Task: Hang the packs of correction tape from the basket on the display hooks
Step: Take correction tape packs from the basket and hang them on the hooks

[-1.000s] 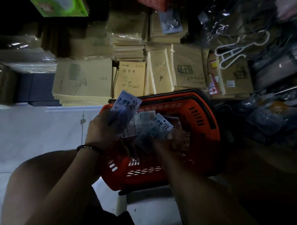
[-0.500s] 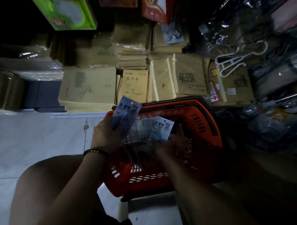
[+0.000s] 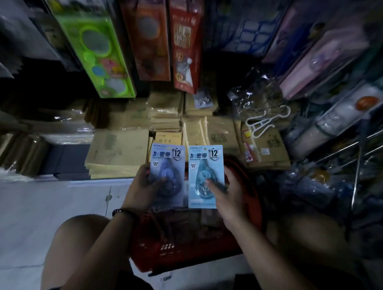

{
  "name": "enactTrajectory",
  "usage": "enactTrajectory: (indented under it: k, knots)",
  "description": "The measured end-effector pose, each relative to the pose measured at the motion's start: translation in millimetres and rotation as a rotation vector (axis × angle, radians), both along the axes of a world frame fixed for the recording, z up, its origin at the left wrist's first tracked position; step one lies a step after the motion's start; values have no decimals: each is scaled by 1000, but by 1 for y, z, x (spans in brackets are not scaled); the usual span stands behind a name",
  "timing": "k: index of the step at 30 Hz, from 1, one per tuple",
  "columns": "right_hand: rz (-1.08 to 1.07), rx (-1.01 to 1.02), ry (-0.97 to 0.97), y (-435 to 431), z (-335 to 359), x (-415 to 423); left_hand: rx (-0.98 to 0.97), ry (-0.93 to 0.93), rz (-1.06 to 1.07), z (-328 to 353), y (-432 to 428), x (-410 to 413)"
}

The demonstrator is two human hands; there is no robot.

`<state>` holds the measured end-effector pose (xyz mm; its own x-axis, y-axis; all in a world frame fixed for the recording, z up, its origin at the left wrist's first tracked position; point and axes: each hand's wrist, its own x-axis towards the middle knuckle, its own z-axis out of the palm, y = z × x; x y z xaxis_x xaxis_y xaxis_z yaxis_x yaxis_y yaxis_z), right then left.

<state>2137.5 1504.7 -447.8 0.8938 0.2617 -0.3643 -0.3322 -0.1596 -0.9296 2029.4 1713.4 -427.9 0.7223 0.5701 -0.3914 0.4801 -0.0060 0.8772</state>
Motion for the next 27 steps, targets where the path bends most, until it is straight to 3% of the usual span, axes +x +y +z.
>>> enactTrajectory:
  k: [3,9,22,27]
  knots:
    - [-3,97,-68,-8,37,1,-124,-157,5,32,-13,5]
    - [48,172,-205,-26,110,13,-94,-372,-70,106,-41,22]
    - [161,58,-675,-66,308,101,2,-734,-281,321,-81,95]
    - [74,-38,-813,-83,388,130,28,-844,-345,390,-88,138]
